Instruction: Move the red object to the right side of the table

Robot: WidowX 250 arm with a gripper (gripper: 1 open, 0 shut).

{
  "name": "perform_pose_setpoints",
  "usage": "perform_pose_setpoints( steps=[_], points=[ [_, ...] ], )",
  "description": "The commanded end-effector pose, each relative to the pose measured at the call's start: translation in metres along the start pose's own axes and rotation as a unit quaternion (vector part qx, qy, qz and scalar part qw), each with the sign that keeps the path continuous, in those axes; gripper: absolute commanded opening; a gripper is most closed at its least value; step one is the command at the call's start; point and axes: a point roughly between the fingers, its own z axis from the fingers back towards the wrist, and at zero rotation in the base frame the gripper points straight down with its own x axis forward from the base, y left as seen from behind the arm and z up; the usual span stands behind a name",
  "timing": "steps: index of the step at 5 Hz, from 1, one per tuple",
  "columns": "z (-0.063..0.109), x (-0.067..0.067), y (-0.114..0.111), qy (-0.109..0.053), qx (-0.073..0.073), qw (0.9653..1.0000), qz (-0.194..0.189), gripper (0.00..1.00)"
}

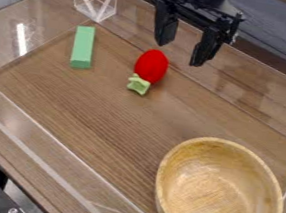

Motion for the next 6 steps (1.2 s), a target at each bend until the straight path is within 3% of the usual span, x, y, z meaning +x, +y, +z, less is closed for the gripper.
perform_pose_setpoints(
  steps=[1, 2, 4, 6],
  points=[
    [-0.004, 0.004, 0.009, 0.003, 0.002, 0.9996, 0.028, 1.0],
    [-0.008, 0.009, 0.023, 0.0, 0.005, 0.9983, 0.059, 1.0],
    [-0.011, 0.022, 0.071, -0.009, 0.009, 0.9998, 0.018, 1.0],
    [-0.036, 0.042, 0.075, -0.025, 0.0, 0.9995, 0.018, 1.0]
  ],
)
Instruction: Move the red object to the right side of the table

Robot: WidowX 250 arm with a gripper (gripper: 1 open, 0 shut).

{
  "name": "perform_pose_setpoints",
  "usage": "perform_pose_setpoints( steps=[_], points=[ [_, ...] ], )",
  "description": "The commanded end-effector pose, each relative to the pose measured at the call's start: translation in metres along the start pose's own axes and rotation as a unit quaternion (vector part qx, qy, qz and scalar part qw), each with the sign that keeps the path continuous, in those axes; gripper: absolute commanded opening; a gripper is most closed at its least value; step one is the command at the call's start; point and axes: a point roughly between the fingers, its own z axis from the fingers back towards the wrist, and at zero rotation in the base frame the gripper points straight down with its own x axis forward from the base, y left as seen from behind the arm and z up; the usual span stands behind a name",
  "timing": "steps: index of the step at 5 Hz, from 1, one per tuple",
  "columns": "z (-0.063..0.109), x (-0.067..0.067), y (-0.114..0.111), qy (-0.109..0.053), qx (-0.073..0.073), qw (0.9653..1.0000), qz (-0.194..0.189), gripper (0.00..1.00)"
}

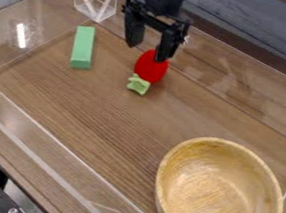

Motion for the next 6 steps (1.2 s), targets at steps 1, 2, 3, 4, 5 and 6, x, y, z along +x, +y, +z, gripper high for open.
perform_pose_setpoints(
  steps=[1, 2, 3, 4, 5, 6],
  points=[
    [0.018, 0.012, 0.005, -0.042, 0.006, 0.9985, 0.035, 1.0],
    [0.018, 0.017, 0.007, -0.046, 0.006, 0.9965, 0.069, 1.0],
    [0.01, 0.019, 0.001, -0.046, 0.007, 0.997, 0.061, 1.0],
    [0.002, 0.022, -0.005, -0.045, 0.009, 0.9975, 0.054, 1.0],
    [-0.002, 0.023, -0.008, -0.046, 0.013, 0.9977, 0.047, 1.0],
    [-0.004, 0.023, -0.004, -0.049, 0.016, 0.998, 0.036, 1.0]
  ],
)
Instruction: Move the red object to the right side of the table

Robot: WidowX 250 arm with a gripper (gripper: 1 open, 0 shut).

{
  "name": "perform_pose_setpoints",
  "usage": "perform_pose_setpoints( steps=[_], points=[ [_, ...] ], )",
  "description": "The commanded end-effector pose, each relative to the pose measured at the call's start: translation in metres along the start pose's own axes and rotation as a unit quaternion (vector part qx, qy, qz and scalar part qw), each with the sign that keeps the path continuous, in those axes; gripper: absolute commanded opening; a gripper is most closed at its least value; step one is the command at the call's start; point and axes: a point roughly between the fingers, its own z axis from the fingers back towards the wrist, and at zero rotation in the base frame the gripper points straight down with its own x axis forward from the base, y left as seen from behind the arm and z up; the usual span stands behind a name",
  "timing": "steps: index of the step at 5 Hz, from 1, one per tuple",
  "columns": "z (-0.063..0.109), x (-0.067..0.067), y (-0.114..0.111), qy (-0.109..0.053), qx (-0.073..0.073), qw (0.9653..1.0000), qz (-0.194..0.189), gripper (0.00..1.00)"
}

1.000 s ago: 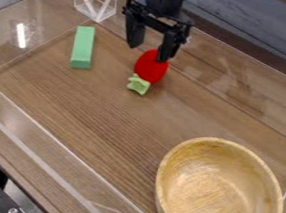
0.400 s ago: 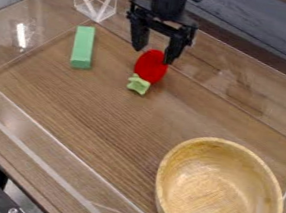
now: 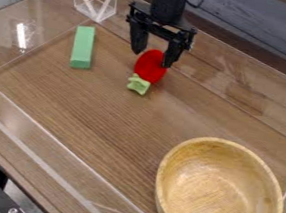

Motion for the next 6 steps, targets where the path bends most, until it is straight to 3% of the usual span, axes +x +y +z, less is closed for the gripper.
perform_pose_setpoints(
  steps=[1, 3, 5, 6],
  points=[
    [0.01, 0.004, 0.007, -0.022, 0.007, 0.9996, -0.014, 1.0],
    [0.021, 0.015, 0.032, -0.03, 0.009, 0.9993, 0.019, 1.0],
    [0.022, 0.0, 0.007, -0.03, 0.005, 0.9991, 0.03, 1.0],
    [0.035, 0.002, 0.003, -0.04, -0.001, 0.9989, 0.024, 1.0]
  ],
)
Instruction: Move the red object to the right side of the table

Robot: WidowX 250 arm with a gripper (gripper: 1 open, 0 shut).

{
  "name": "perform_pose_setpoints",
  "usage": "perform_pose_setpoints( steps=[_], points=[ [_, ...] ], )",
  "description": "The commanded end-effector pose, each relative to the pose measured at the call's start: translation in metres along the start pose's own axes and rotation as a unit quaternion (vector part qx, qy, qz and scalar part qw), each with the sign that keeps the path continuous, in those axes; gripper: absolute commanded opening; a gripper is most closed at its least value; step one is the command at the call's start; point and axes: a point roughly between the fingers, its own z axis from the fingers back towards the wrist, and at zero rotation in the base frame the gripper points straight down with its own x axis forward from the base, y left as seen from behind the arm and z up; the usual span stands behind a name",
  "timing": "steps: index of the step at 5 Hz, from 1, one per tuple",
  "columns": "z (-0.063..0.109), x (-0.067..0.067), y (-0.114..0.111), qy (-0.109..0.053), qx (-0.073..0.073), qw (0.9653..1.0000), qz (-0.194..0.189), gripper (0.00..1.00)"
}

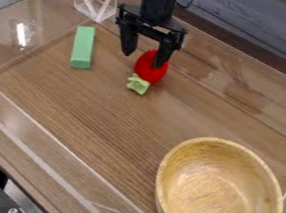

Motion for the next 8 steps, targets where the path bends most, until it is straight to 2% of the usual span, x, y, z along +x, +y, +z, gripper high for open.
perform_pose_setpoints(
  steps=[1, 2, 4, 5, 6, 7, 8],
  points=[
    [0.042, 0.011, -0.004, -0.056, 0.0, 0.9984, -0.008, 1.0],
    [0.034, 0.016, -0.005, -0.06, 0.001, 0.9982, 0.007, 1.0],
    [-0.008, 0.02, -0.011, -0.025, 0.007, 0.998, 0.058, 1.0],
    [-0.014, 0.021, -0.015, -0.023, 0.007, 0.9965, 0.079, 0.0],
    [0.017, 0.027, -0.041, -0.052, -0.001, 0.9972, 0.053, 0.0],
    [0.038, 0.026, -0.079, -0.069, -0.02, 0.9972, 0.02, 0.0],
    [0.047, 0.021, -0.085, -0.077, -0.026, 0.9967, 0.001, 0.0]
  ],
)
